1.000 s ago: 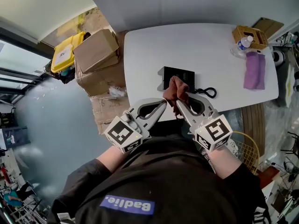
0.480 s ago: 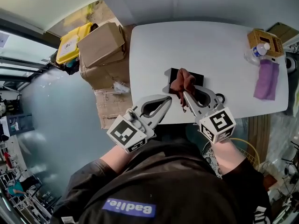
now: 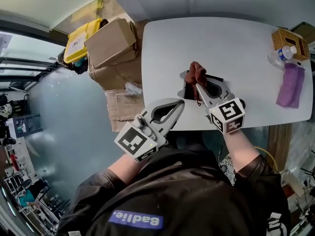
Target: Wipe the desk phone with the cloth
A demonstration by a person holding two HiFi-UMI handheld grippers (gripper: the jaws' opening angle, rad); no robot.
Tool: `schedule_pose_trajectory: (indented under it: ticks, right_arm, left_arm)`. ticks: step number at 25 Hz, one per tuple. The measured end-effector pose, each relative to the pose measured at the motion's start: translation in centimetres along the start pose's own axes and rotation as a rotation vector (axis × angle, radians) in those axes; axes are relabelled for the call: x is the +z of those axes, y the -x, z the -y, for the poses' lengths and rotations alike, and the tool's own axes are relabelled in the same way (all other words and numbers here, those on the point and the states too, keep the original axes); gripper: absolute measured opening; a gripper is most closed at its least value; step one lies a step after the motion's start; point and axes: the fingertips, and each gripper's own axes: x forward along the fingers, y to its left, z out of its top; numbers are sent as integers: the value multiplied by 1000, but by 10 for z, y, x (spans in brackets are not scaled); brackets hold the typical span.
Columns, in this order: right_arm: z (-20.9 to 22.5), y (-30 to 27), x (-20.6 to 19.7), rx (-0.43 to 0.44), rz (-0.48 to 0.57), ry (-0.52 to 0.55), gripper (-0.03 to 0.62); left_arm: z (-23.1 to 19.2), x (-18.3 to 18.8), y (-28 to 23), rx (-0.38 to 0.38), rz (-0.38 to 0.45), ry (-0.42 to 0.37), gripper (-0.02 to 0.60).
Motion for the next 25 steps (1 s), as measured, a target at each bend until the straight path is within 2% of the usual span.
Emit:
schedule_pose_trajectory:
  ticks: [10,16,20,25]
  right_arm:
    - [15,-41,-49,4,-120,21,69]
    - [27,-38,-62,-11,-126,34,69]
    - [39,-32,-71,-30,-131,26,69]
    - [56,-19,-86,-66,-137,8,69]
  left_arm:
    - [-11,3,5,39,-30,36,9]
    - [-12,-3,3,47,-49,40,9]
    - [-8,-8,-5,29,-53,18,9]
    - [6,-11,-15,6,-71,34,9]
